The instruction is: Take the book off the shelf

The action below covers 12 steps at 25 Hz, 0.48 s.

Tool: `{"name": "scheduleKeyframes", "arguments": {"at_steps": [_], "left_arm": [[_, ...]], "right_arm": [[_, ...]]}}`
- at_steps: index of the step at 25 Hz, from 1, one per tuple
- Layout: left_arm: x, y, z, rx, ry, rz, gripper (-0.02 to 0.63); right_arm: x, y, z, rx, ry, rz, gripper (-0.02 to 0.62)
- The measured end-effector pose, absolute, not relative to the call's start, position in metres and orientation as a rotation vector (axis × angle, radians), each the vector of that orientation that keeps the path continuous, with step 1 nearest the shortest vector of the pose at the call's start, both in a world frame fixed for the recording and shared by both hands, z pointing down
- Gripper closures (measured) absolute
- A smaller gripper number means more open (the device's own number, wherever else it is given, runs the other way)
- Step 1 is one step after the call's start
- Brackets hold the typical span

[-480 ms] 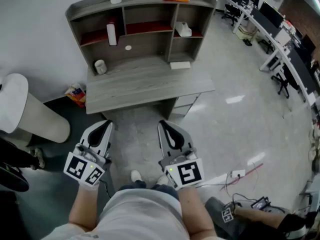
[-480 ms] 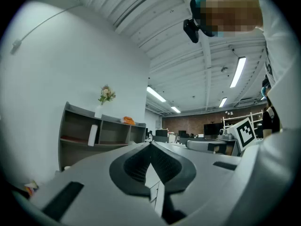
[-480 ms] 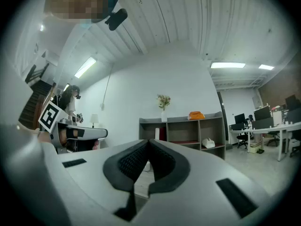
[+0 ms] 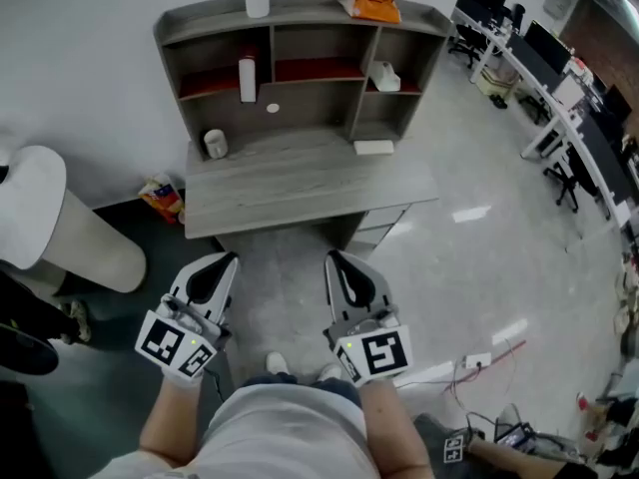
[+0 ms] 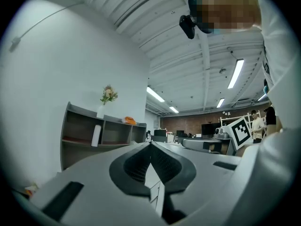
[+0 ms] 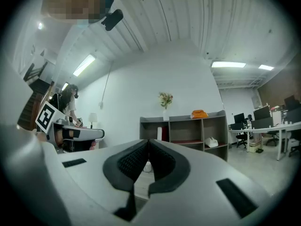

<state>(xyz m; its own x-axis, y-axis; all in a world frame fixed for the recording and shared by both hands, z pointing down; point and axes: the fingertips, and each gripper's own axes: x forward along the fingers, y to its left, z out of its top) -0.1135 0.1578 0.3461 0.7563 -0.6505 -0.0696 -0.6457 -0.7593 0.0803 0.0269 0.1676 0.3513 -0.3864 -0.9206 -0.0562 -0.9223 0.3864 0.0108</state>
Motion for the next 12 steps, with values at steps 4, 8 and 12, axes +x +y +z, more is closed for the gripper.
{"name": "scheduleKeyframes", "arguments": {"at_steps": [4,8,12], "left_arm": [[-0.142,0.146,0.348,2.917,-1.085,-0.143,0.591],[-0.155,0.129,0.358,2.900,-1.097,-0.140,0.591],[-0.156,0.113,0.363,2.898,-1.103,-0.127,0.589]], "right_arm": [[0.012,0.159,0.355,-1.745,2.577,0.071,0.575],[0.012,0.149,0.367,-1.787,2.531,0.003,0.575],[0.014,0.132,0.375,-1.795,2.509,-0.028,0.575]]}}
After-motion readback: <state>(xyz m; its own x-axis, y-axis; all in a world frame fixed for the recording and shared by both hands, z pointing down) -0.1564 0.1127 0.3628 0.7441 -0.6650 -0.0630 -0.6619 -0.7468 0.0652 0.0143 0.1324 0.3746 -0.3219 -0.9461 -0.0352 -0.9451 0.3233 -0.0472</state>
